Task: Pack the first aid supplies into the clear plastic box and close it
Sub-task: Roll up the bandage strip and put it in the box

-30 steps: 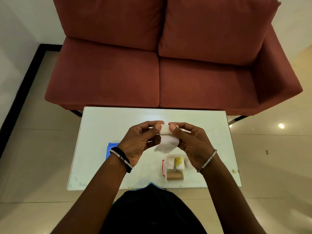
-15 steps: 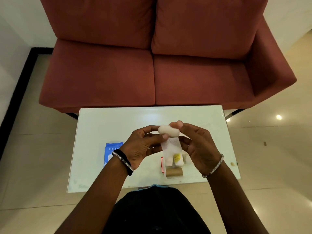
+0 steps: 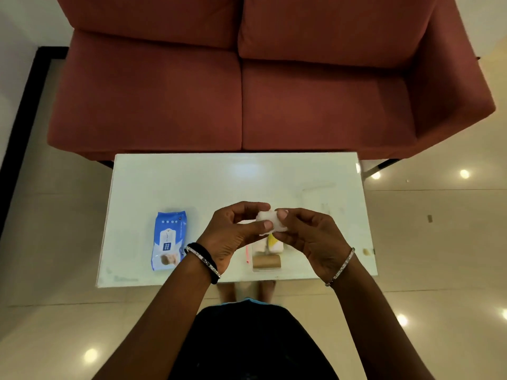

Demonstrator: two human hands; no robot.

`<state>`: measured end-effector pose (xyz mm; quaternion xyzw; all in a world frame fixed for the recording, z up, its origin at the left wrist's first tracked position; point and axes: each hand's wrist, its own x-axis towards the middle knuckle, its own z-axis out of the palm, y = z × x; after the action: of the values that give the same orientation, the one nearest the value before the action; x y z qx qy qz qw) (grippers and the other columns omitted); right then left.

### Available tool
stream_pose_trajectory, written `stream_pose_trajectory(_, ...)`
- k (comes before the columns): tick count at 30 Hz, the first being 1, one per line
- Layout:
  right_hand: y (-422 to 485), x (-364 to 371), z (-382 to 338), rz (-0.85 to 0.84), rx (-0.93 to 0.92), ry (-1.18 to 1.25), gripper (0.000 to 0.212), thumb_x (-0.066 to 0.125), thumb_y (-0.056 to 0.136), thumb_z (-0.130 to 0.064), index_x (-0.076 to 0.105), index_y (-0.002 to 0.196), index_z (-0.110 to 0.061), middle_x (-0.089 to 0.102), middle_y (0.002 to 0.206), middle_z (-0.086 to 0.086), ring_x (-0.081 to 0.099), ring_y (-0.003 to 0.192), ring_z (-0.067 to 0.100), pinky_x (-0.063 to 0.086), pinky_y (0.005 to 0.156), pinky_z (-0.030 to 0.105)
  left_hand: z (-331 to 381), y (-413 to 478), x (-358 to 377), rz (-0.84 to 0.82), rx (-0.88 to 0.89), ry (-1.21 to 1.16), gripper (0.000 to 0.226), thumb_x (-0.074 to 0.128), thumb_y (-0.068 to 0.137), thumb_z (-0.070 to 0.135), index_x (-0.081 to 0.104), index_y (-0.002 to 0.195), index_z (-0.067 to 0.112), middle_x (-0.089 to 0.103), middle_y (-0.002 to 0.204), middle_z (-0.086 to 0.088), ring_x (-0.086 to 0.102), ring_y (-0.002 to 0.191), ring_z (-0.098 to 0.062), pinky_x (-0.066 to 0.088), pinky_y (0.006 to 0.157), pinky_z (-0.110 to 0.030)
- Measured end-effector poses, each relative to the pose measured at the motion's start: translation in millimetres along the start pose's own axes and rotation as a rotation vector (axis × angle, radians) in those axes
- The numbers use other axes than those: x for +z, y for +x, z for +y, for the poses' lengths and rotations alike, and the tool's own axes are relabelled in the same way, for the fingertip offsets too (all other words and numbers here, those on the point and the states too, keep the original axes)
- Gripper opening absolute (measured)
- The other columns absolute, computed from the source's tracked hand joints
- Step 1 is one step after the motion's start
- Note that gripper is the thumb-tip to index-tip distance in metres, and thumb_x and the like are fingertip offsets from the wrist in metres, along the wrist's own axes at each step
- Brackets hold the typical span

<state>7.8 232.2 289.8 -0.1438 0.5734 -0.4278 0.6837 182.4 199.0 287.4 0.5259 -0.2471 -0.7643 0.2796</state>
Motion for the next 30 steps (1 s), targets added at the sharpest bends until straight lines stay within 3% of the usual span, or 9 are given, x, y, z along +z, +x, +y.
stream_pose_trajectory(3,9,-24,2,-0.025,-0.025,0.000,0.034,0.078,0.072,-0.006,0.072,0.103,0.004,0.073,0.096,0.018,0.073,0.087,0.027,0.061,0.077,0.032,-13,11,14,0.044,-0.078,-0.102,0.037,0.077,0.075,0.002,0.070,0.111,0.007,0.075,0.097,-0.012,0.074,0.085,-0.022,0.060,0.075,-0.028)
stream_pose_trajectory(7,21,-53,8,-0.052,-0.019,-0.122,0.030,0.075,0.075,0.009,0.074,0.103,-0.002,0.075,0.102,0.015,0.071,0.096,0.026,0.056,0.094,0.039,-37,25,26,0.112,-0.199,-0.185,0.031,0.080,0.075,0.025,0.075,0.097,0.005,0.075,0.090,-0.011,0.073,0.085,-0.026,0.061,0.074,-0.028)
stream_pose_trajectory(13,42,-85,37,-0.038,0.155,-0.040,0.029,0.082,0.070,-0.022,0.079,0.095,-0.007,0.078,0.099,0.013,0.074,0.096,0.023,0.059,0.085,0.031,-89,57,36,0.214,-0.255,-0.108,0.032,0.076,0.078,0.002,0.068,0.109,-0.004,0.070,0.107,-0.027,0.072,0.084,-0.027,0.062,0.075,-0.027)
stream_pose_trajectory(16,61,-108,69,0.117,0.260,-0.035,0.023,0.073,0.083,-0.007,0.069,0.107,-0.004,0.075,0.089,0.017,0.075,0.083,0.027,0.062,0.079,0.039,-123,77,38,0.224,-0.297,-0.102,0.031,0.073,0.077,-0.007,0.067,0.107,-0.001,0.068,0.105,-0.027,0.069,0.086,-0.029,0.062,0.075,-0.030)
stream_pose_trajectory(19,83,-133,105,0.167,0.341,-0.100,0.017,0.070,0.083,0.005,0.066,0.100,0.003,0.071,0.087,0.023,0.074,0.075,0.028,0.063,0.074,0.035,-165,100,39,0.271,-0.339,-0.076,0.031,0.069,0.079,-0.011,0.067,0.108,0.000,0.069,0.108,-0.026,0.068,0.089,-0.028,0.061,0.077,-0.031)
stream_pose_trajectory(22,109,-158,144,0.296,0.360,-0.192,0.014,0.070,0.081,0.012,0.064,0.093,0.005,0.063,0.093,0.025,0.067,0.088,0.036,0.063,0.072,0.035,-208,125,34,0.407,-0.376,-0.046,0.020,0.067,0.082,-0.002,0.072,0.097,0.010,0.071,0.099,-0.018,0.067,0.086,-0.024,0.060,0.081,-0.034)
stream_pose_trajectory(25,133,-176,179,0.405,0.369,-0.353,0.020,0.072,0.079,0.009,0.065,0.088,-0.007,0.065,0.100,0.023,0.066,0.093,0.039,0.059,0.083,0.044,-240,150,24,0.536,-0.326,0.122,0.021,0.063,0.084,0.006,0.073,0.081,0.024,0.074,0.093,-0.013,0.069,0.084,-0.026,0.059,0.080,-0.035)
stream_pose_trajectory(27,148,-184,196,0.438,0.355,-0.570,0.021,0.074,0.077,0.002,0.067,0.088,-0.016,0.071,0.099,0.015,0.069,0.089,0.031,0.057,0.088,0.044,-255,162,16,0.579,-0.287,0.222,0.020,0.063,0.085,0.011,0.072,0.079,0.028,0.074,0.091,-0.011,0.070,0.084,-0.027,0.059,0.085,-0.042)
stream_pose_trajectory(30,170,-188,212,0.443,0.328,-0.769,0.025,0.077,0.075,-0.003,0.068,0.093,-0.019,0.072,0.097,0.006,0.065,0.073,0.011,0.053,0.073,0.026,-273,174,5,0.592,-0.224,0.398,0.013,0.064,0.085,0.014,0.073,0.087,0.023,0.073,0.087,-0.004,0.071,0.087,-0.026,0.058,0.085,-0.043)
